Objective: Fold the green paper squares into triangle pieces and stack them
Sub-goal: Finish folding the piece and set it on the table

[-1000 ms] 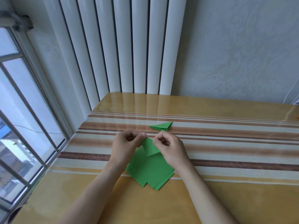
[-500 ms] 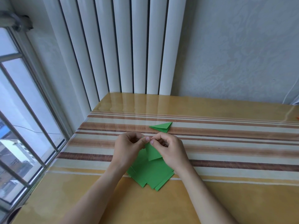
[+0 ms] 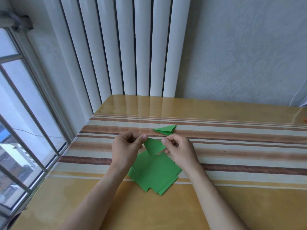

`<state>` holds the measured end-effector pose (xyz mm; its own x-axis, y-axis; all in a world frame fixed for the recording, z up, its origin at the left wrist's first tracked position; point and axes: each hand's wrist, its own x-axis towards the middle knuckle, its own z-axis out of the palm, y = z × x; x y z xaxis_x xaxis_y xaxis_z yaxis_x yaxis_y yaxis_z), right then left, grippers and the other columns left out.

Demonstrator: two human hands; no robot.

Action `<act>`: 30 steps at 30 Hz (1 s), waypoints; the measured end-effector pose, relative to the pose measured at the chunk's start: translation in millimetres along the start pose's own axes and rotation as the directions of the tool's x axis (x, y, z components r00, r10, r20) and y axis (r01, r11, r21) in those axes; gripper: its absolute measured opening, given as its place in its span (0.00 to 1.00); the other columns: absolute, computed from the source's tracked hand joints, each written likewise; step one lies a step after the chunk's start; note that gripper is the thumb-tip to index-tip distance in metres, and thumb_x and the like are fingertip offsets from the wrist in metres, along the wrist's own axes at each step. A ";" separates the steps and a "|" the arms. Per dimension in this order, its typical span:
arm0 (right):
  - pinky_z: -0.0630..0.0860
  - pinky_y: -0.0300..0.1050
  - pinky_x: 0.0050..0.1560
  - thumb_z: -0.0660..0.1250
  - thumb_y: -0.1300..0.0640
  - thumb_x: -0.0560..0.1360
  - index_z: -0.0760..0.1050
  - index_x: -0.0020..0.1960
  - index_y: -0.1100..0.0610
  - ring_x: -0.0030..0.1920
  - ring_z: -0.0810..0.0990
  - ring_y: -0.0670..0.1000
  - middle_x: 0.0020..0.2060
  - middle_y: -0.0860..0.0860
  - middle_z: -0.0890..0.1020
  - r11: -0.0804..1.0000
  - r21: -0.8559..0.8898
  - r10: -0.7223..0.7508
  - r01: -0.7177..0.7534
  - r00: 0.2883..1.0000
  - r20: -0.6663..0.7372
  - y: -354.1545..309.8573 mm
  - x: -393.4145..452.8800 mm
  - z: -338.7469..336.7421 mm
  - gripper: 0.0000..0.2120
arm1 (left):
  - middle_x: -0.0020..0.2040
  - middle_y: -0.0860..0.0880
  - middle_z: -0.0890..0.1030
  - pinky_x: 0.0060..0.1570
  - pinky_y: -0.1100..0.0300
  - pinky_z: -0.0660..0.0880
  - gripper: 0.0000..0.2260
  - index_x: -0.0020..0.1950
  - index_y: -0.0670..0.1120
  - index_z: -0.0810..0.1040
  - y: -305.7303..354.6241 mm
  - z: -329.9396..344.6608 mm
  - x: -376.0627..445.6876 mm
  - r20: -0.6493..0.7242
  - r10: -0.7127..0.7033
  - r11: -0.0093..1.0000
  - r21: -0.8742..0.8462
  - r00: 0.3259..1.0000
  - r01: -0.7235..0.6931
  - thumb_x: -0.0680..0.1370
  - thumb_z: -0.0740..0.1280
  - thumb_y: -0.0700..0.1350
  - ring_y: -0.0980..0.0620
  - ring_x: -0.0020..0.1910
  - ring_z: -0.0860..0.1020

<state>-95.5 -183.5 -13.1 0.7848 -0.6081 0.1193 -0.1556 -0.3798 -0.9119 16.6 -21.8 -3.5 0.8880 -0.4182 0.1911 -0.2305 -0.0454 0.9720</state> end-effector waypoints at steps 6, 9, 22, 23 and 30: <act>0.83 0.54 0.47 0.70 0.54 0.81 0.82 0.49 0.50 0.37 0.82 0.44 0.37 0.48 0.84 1.000 0.023 0.017 -0.017 1.000 0.017 -2.2 -1.7 1.0 0.04 | 0.34 0.43 0.84 0.37 0.55 0.77 0.10 0.40 0.42 0.84 0.4 -0.8 0.5 -0.055 0.000 1.000 -0.010 0.998 -0.001 0.75 0.77 0.47 0.54 0.31 0.79; 0.84 0.55 0.48 0.70 0.54 0.82 0.82 0.48 0.50 0.37 0.83 0.45 0.36 0.48 0.85 1.000 0.012 0.025 -0.025 1.000 0.012 -4.0 -2.0 -0.6 0.04 | 0.34 0.44 0.83 0.37 0.59 0.76 0.13 0.42 0.41 0.84 1.5 -1.4 0.8 -0.015 -0.007 1.000 -0.019 1.000 0.007 0.75 0.75 0.51 0.55 0.32 0.79; 0.80 0.42 0.44 0.71 0.61 0.80 0.84 0.50 0.54 0.37 0.84 0.44 0.37 0.50 0.87 0.977 0.192 0.085 -0.096 0.994 0.064 -7.5 -4.7 -1.1 0.04 | 0.37 0.44 0.87 0.40 0.57 0.80 0.10 0.44 0.41 0.87 -4.2 -1.0 -0.5 0.217 -0.127 0.990 0.090 0.968 0.110 0.75 0.76 0.48 0.51 0.35 0.83; 0.80 0.42 0.44 0.71 0.61 0.81 0.84 0.50 0.54 0.37 0.83 0.43 0.37 0.49 0.87 0.978 0.180 0.097 -0.109 0.993 0.072 -7.6 -4.7 -1.0 0.04 | 0.37 0.44 0.87 0.39 0.59 0.79 0.09 0.44 0.42 0.87 -3.5 -1.3 -0.9 0.209 -0.121 0.990 0.102 0.970 0.102 0.75 0.76 0.48 0.52 0.34 0.83; 0.81 0.41 0.44 0.71 0.54 0.80 0.84 0.46 0.51 0.34 0.82 0.42 0.36 0.47 0.87 0.995 -0.013 0.098 -0.097 0.994 0.045 -7.4 -7.7 -0.9 0.06 | 0.35 0.45 0.86 0.44 0.47 0.82 0.11 0.41 0.42 0.86 -4.6 -1.8 -1.3 0.178 -0.103 0.983 0.169 0.979 0.073 0.75 0.77 0.49 0.49 0.35 0.83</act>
<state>-100.9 -176.7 -6.8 0.7922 -0.6101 0.0117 -0.2393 -0.3281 -0.9138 17.2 -19.4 -8.0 0.8221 -0.5660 0.0622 -0.2291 -0.2289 0.9461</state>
